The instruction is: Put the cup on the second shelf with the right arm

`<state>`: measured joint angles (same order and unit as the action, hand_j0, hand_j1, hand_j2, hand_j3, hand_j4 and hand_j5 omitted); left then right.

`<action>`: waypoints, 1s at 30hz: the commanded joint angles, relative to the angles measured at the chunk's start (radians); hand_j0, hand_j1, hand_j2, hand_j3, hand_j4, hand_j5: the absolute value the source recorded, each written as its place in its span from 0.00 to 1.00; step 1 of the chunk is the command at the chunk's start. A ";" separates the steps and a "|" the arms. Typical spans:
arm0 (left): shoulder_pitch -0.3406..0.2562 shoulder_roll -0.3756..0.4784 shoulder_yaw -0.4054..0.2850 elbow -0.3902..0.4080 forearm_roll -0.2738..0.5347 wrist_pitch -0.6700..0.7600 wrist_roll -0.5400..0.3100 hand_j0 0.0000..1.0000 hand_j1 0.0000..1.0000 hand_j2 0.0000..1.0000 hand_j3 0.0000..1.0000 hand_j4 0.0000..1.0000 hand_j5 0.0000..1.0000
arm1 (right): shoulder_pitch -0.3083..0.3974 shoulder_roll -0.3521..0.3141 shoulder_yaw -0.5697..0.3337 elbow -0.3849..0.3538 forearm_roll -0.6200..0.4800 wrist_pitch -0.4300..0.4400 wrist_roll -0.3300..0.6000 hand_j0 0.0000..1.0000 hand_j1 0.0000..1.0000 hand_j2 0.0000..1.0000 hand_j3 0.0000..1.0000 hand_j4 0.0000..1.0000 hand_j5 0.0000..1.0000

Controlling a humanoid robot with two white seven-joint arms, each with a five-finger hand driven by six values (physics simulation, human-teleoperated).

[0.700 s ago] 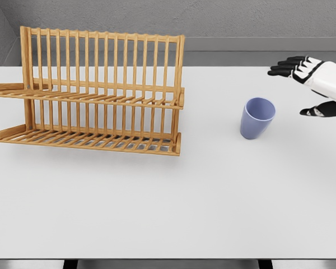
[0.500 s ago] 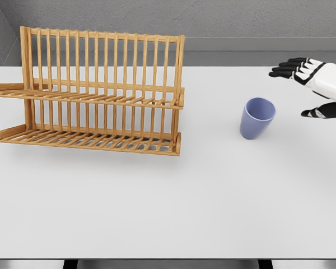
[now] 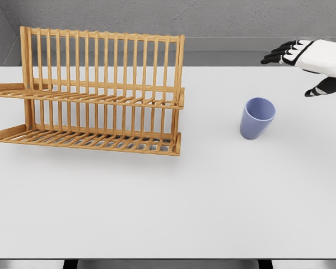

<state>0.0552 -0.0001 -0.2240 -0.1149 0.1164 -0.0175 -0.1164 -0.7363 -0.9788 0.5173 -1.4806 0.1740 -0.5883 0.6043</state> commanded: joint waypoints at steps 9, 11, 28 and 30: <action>0.000 0.000 0.000 0.000 0.000 0.001 0.000 1.00 1.00 1.00 1.00 1.00 1.00 | -0.017 0.051 0.176 0.125 -0.002 0.004 0.007 1.00 1.00 1.00 1.00 1.00 1.00; 0.000 0.000 0.000 0.000 0.000 0.001 0.000 1.00 1.00 1.00 1.00 1.00 1.00 | -0.038 0.058 0.176 0.128 -0.002 0.005 0.007 1.00 1.00 1.00 1.00 1.00 1.00; 0.000 0.000 0.000 0.000 0.000 -0.001 0.000 1.00 1.00 1.00 1.00 1.00 1.00 | -0.087 0.158 0.271 0.243 -0.001 0.004 0.007 1.00 1.00 1.00 1.00 1.00 1.00; 0.000 0.000 0.000 0.000 0.000 -0.001 0.000 1.00 1.00 1.00 1.00 1.00 1.00 | -0.087 0.163 0.279 0.243 -0.001 0.002 0.007 1.00 1.00 1.00 1.00 1.00 1.00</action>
<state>0.0552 -0.0001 -0.2239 -0.1151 0.1164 -0.0174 -0.1164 -0.8237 -0.8246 0.7869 -1.2390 0.1792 -0.5873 0.6113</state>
